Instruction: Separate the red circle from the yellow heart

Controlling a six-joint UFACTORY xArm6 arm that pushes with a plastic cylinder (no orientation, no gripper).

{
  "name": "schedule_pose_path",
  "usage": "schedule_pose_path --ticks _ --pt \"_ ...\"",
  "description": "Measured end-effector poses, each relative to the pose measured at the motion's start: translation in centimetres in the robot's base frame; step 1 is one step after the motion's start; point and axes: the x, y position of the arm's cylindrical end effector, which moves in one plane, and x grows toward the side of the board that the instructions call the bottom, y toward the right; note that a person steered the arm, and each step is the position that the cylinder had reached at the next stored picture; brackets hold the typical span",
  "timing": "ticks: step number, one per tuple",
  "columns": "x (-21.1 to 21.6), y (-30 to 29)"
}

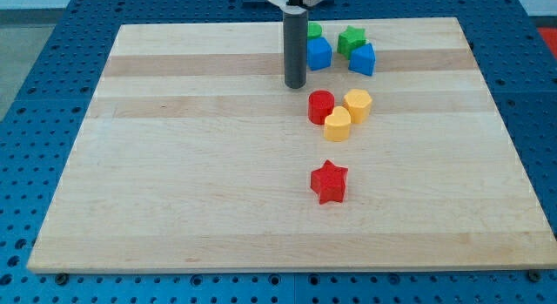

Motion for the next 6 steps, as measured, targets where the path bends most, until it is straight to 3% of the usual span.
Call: schedule_pose_path --ticks 3,4,5,6 --pt "-1.3 0.7" --pt "-0.9 3.9" --pt "1.9 12.2" --pt "5.0 7.7"
